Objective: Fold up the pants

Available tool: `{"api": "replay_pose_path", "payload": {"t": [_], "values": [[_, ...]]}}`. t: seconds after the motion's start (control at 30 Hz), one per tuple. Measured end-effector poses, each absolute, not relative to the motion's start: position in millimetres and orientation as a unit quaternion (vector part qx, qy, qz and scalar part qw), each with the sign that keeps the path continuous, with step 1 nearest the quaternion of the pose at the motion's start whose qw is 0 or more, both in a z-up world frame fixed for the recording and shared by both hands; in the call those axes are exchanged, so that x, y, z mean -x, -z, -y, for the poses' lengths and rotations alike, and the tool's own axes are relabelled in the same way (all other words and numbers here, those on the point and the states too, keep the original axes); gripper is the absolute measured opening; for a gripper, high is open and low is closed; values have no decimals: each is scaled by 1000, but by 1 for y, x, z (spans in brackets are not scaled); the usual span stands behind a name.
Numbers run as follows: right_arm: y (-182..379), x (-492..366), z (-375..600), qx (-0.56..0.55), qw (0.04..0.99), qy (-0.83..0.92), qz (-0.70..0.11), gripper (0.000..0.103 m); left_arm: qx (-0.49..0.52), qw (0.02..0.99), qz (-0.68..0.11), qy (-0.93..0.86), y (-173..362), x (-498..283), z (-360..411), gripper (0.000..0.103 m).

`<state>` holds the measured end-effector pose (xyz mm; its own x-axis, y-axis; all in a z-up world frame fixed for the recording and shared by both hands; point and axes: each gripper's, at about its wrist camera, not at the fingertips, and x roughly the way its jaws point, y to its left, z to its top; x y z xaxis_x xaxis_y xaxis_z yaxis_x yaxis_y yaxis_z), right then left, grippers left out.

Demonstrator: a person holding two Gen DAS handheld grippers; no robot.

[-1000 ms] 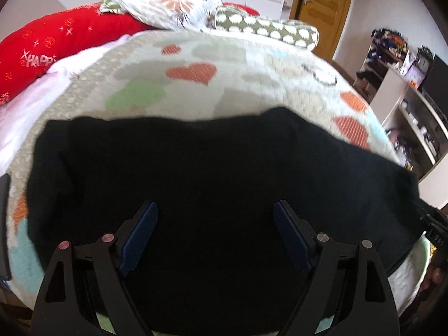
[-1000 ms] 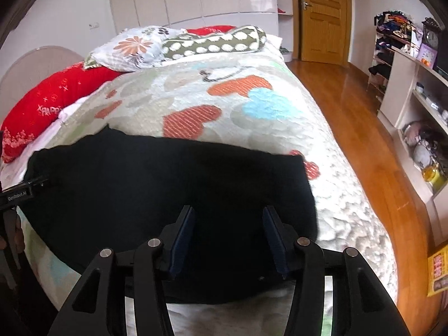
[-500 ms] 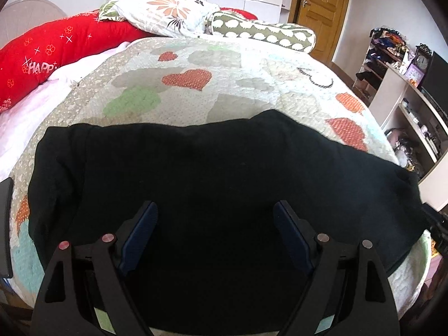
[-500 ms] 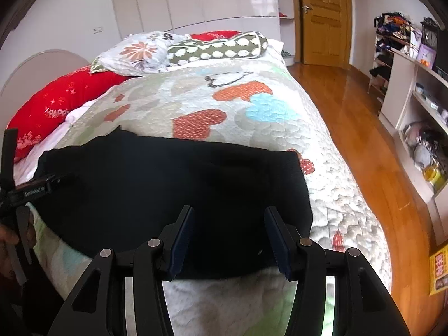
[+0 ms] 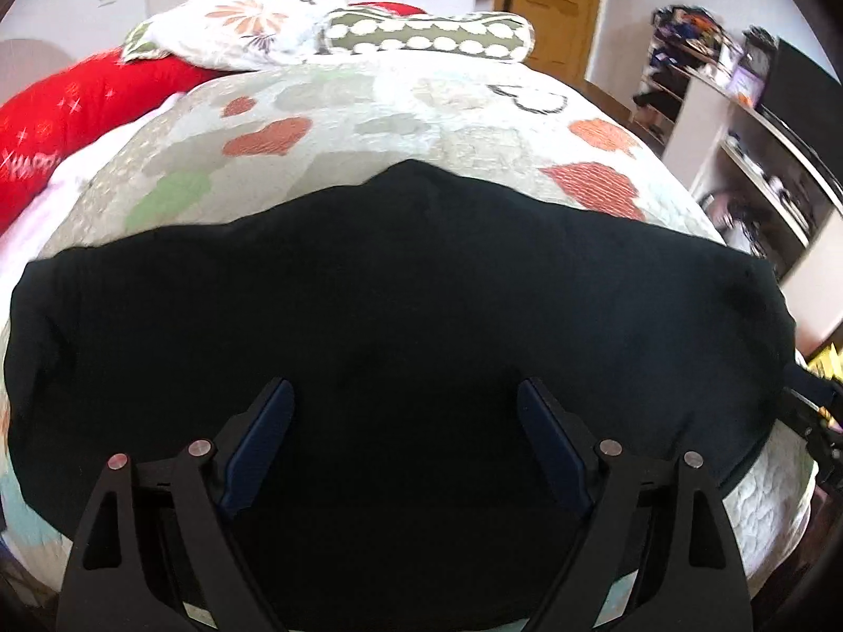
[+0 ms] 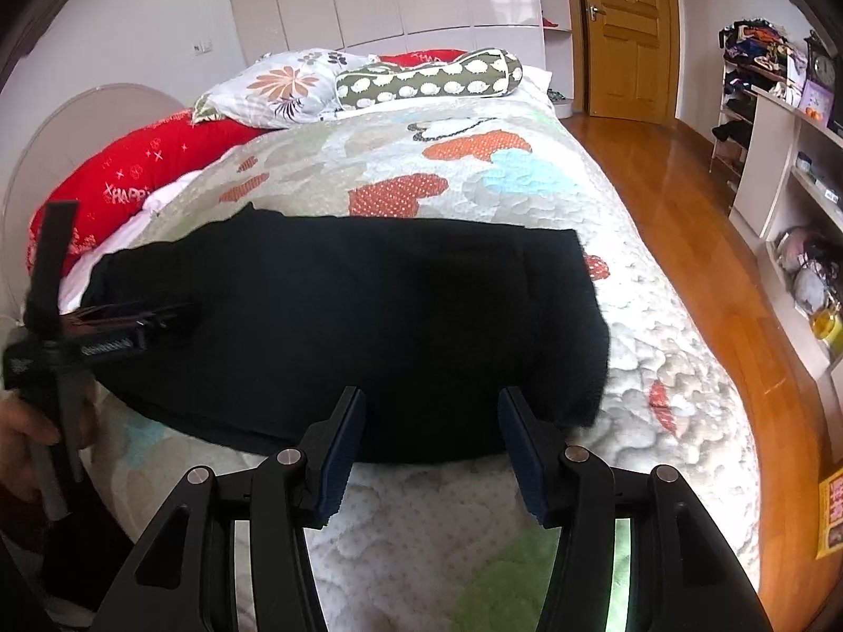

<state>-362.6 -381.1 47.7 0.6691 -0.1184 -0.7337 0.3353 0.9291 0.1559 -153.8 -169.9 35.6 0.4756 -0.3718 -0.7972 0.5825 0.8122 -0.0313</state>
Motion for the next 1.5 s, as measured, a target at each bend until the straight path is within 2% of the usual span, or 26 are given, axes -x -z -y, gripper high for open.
{"api": "replay_pose_path", "payload": {"t": [0.17,0.33,0.53,0.8,0.97,1.03,1.07,1.1,1.13,1.2,1.3,1.37,1.43,1.5], "values": [[-56,400,396,-185,903,131,-366,60,-135,834,-417,336,-51,161,203,87],[-42,416,415,-266,891,111,-351,61,-155,788,-422,420,-59,166,259,87],[-36,408,423,-297,889,100,-334,61,-187,737,-431,486,-59,169,323,87],[-27,393,422,-319,881,97,-336,79,-241,684,-426,541,-51,175,387,87],[-22,382,426,-337,882,120,-307,81,-257,666,-425,556,-40,176,406,90],[-19,380,428,-349,882,133,-289,78,-256,662,-427,560,-38,174,410,90],[-18,376,428,-346,883,137,-287,70,-252,661,-430,561,-37,173,411,90],[-16,372,429,-343,883,144,-287,56,-249,662,-430,561,-36,173,412,90],[-15,371,430,-346,882,147,-284,51,-250,665,-428,559,-36,175,413,90],[-12,368,436,-362,881,130,-276,24,-255,669,-416,560,-34,178,413,87],[-20,367,436,-362,886,117,-263,18,-241,663,-416,573,-38,177,409,71],[-29,363,434,-358,890,112,-258,18,-223,652,-426,586,-42,175,406,46],[-40,360,430,-349,897,103,-251,17,-196,634,-445,601,-49,171,399,30],[-57,352,420,-324,909,87,-248,17,-185,643,-445,595,-57,165,391,30]]}}
